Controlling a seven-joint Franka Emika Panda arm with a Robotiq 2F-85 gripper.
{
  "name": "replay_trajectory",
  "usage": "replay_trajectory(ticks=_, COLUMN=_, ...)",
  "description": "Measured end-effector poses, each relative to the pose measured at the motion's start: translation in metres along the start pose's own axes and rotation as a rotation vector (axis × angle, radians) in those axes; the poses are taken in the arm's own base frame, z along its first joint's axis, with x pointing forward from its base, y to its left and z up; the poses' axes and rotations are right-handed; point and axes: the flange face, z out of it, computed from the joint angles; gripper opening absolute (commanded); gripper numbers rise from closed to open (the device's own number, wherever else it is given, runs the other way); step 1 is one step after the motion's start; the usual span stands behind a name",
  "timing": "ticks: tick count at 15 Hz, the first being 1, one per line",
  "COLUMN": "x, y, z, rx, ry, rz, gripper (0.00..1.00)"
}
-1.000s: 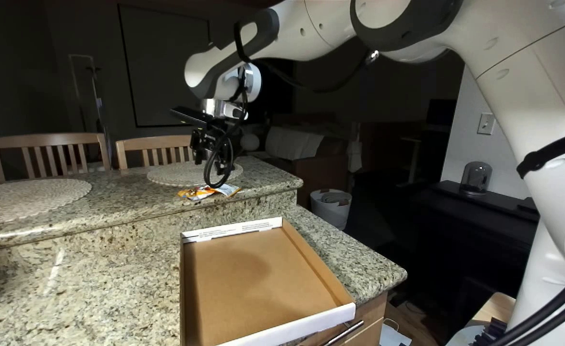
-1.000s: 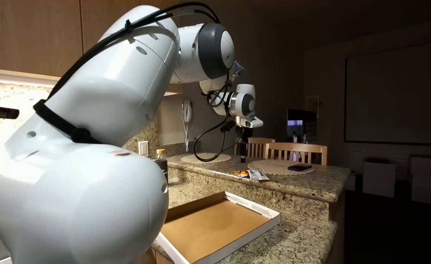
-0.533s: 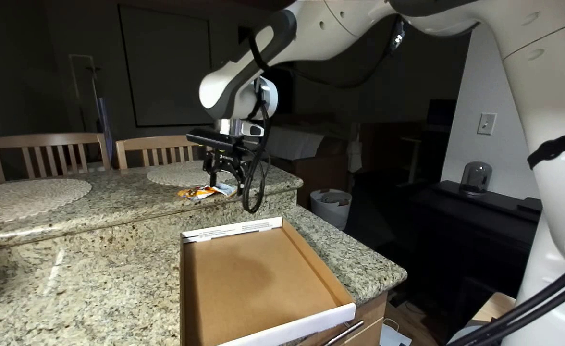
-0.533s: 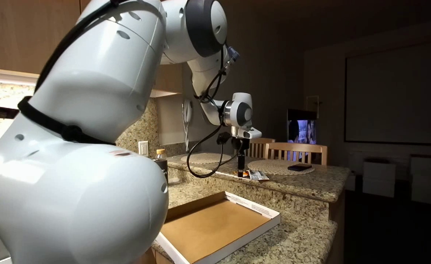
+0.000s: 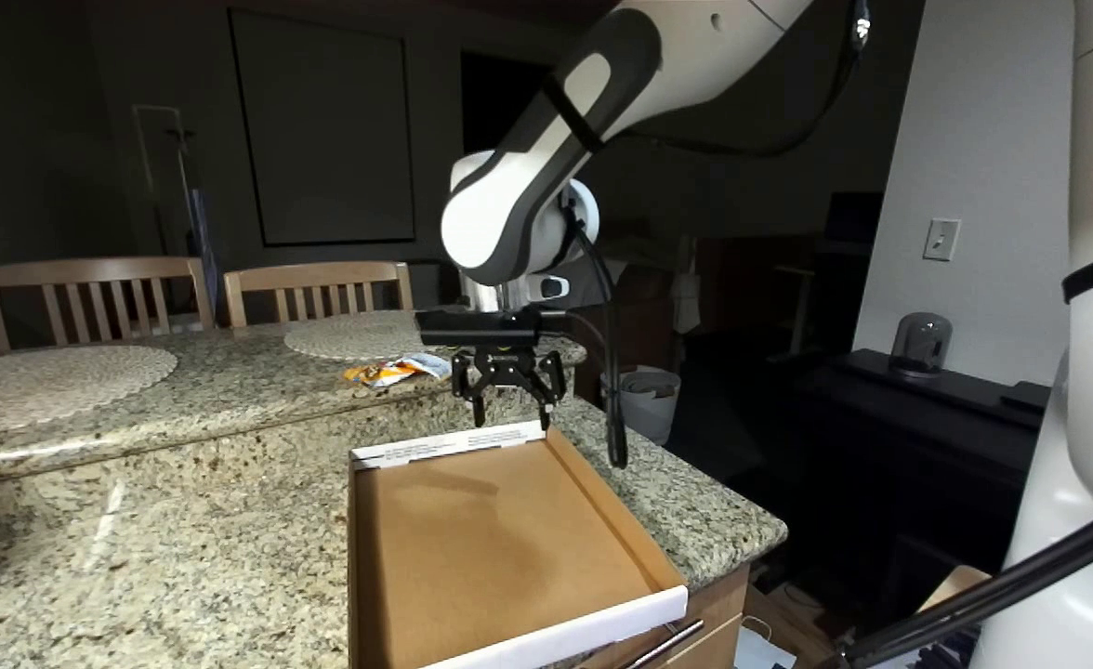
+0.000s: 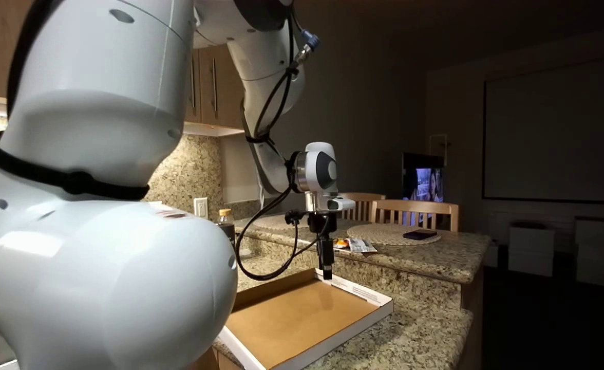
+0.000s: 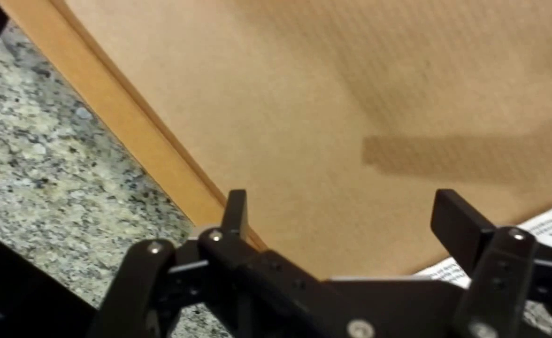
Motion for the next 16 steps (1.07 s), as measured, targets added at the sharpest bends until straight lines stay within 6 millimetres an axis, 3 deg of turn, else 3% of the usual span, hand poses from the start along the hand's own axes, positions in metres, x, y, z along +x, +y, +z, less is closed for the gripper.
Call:
replay_trajectory(ticks=2, x=-0.017, y=0.024, z=0.005, rx=-0.012, ry=0.034, rz=-0.050, gripper=1.00)
replay_trajectory(ticks=4, x=-0.033, y=0.038, z=-0.003, rx=0.015, ry=0.085, rz=-0.116, gripper=1.00)
replay_trajectory(ticks=10, x=-0.080, y=0.055, z=-0.081, rx=0.107, ry=0.203, rz=-0.373, gripper=1.00)
replay_trajectory(ticks=16, x=-0.095, y=0.080, z=-0.131, rx=-0.028, ry=0.190, rz=-0.681, gripper=1.00)
